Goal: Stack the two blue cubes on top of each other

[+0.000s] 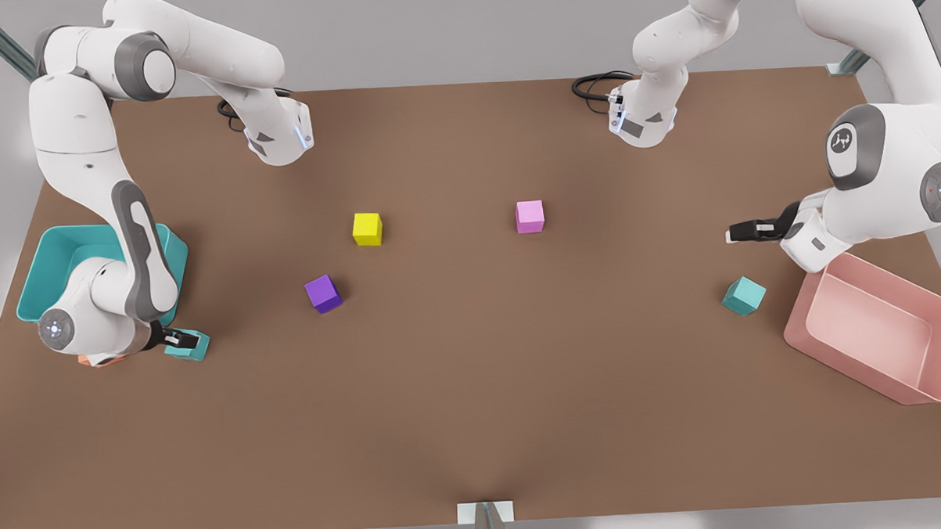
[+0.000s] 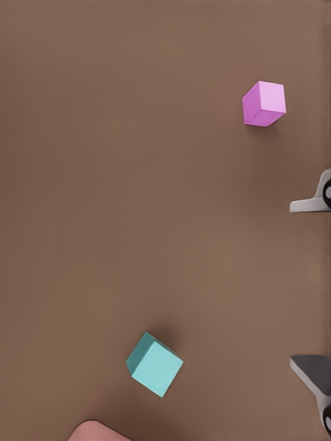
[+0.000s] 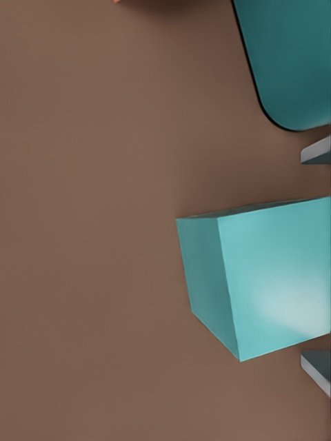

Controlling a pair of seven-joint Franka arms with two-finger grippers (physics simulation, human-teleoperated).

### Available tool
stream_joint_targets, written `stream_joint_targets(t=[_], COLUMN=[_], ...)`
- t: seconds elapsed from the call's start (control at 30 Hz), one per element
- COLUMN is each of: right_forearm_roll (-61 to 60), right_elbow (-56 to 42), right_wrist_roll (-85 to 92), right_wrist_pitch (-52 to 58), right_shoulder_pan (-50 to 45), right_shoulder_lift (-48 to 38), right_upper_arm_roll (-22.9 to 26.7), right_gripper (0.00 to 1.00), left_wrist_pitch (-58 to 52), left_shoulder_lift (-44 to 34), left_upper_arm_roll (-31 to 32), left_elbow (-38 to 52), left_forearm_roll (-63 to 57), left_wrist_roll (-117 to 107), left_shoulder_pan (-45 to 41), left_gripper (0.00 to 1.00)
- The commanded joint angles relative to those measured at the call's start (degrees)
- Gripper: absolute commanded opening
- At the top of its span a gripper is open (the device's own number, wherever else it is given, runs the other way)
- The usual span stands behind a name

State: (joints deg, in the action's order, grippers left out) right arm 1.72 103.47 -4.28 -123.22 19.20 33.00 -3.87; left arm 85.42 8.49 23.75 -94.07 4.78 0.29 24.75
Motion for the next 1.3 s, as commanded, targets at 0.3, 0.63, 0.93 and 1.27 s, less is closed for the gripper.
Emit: stream_joint_targets(t=[0.3, 0.63, 0.93, 1.27], right_forearm_roll=[0.13, 0.21, -7.69, -8.4], right_elbow=[-0.37, -1.69, -18.91, -48.09], right_wrist_roll=[-0.47, -0.29, -13.02, -55.48], right_wrist_pitch=[-0.53, -1.59, 9.31, -3.26], right_shoulder_pan=[-0.13, -0.13, -13.39, -45.12], right_shoulder_lift=[2.51, 5.41, 4.09, 27.73], right_upper_arm_roll=[0.0, 0.0, -14.41, -13.45], right_gripper=[1.0, 0.68, 0.54, 0.56], left_wrist_pitch=[-0.43, -0.87, -1.04, 4.4], left_shoulder_lift=[0.03, 0.3, 0.38, 2.93], left_upper_arm_roll=[0.07, 0.07, 0.07, -0.1], left_elbow=[0.02, 0.02, 0.02, 0.02], left_forearm_roll=[0.05, -0.04, -0.04, -6.01], left_wrist_roll=[-0.11, -0.11, -0.2, -0.38], left_shoulder_pan=[0.04, 0.04, 0.04, 4.7], left_gripper=[1.0, 1.0, 1.0, 1.0])
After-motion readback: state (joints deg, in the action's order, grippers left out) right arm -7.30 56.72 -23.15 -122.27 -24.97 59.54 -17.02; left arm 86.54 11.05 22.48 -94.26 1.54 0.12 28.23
